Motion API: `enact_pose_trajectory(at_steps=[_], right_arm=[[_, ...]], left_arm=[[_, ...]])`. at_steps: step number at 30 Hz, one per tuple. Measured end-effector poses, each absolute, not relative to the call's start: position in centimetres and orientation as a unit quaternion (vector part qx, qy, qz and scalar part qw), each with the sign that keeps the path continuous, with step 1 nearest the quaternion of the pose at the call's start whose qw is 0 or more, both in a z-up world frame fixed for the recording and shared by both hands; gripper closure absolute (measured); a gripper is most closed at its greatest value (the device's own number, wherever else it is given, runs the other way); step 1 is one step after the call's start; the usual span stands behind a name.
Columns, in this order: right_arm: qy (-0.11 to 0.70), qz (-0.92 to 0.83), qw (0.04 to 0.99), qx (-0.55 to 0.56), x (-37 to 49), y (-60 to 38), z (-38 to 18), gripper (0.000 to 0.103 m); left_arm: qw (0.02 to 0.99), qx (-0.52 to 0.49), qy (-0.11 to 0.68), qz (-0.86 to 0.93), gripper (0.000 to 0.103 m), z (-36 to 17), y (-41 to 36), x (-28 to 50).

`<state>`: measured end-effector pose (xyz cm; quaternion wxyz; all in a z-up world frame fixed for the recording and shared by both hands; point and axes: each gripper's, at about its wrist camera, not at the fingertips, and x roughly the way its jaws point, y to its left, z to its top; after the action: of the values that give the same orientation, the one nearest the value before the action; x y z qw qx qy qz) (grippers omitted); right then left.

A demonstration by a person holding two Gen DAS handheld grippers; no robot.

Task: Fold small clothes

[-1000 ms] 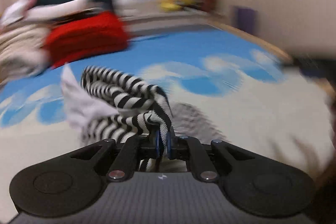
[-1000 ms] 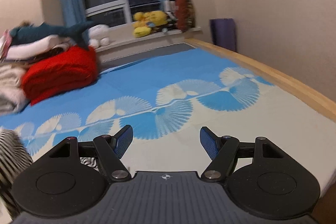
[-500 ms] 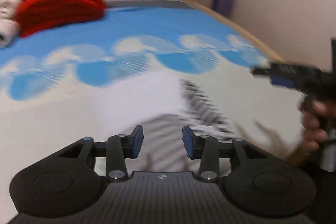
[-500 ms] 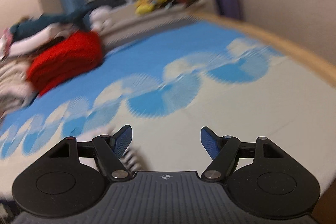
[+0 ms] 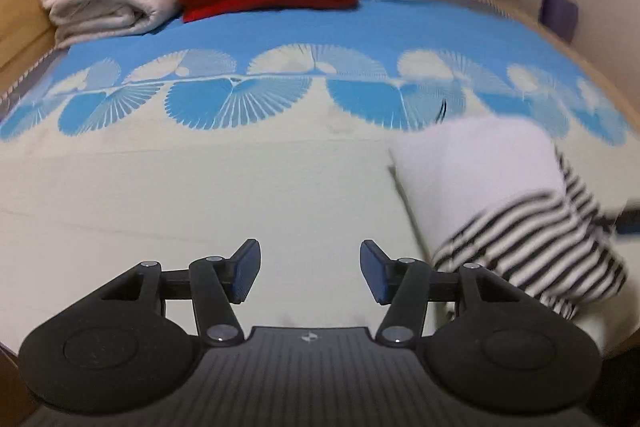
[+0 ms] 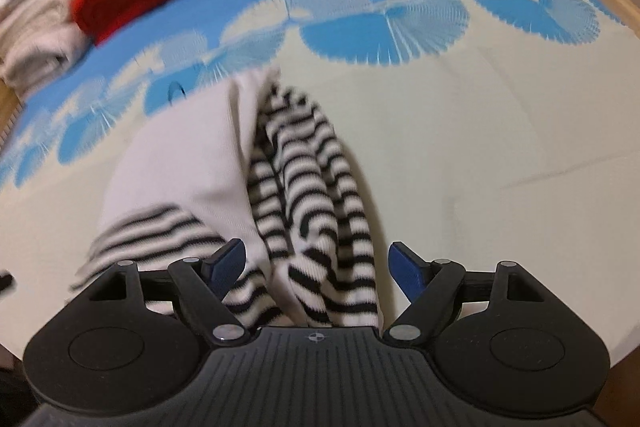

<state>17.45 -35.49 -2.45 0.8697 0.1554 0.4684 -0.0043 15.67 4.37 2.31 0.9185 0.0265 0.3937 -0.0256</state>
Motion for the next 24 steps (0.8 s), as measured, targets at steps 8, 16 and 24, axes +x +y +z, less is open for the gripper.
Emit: enact_pose_trajectory(at_steps=[8,16,24], right_arm=[[0.481,0.016,0.873,0.086,17.1,-32.8,-3.5,0.086],[0.327,0.019,0.930,0.164,14.0,-35.7,1.8,0.097],[0.444,-0.039,0.888,0.112,15.0,-36.4,-2.6,0.097]], left_arm=[[0.902,-0.023,0.430,-0.022,0.042,1.3,6.1,17.8],[0.901,-0.016,0.433,-0.021,0.042,0.8,5.4,17.7],[0.896,0.003,0.443,-0.020,0.042,-0.1,4.3,17.7]])
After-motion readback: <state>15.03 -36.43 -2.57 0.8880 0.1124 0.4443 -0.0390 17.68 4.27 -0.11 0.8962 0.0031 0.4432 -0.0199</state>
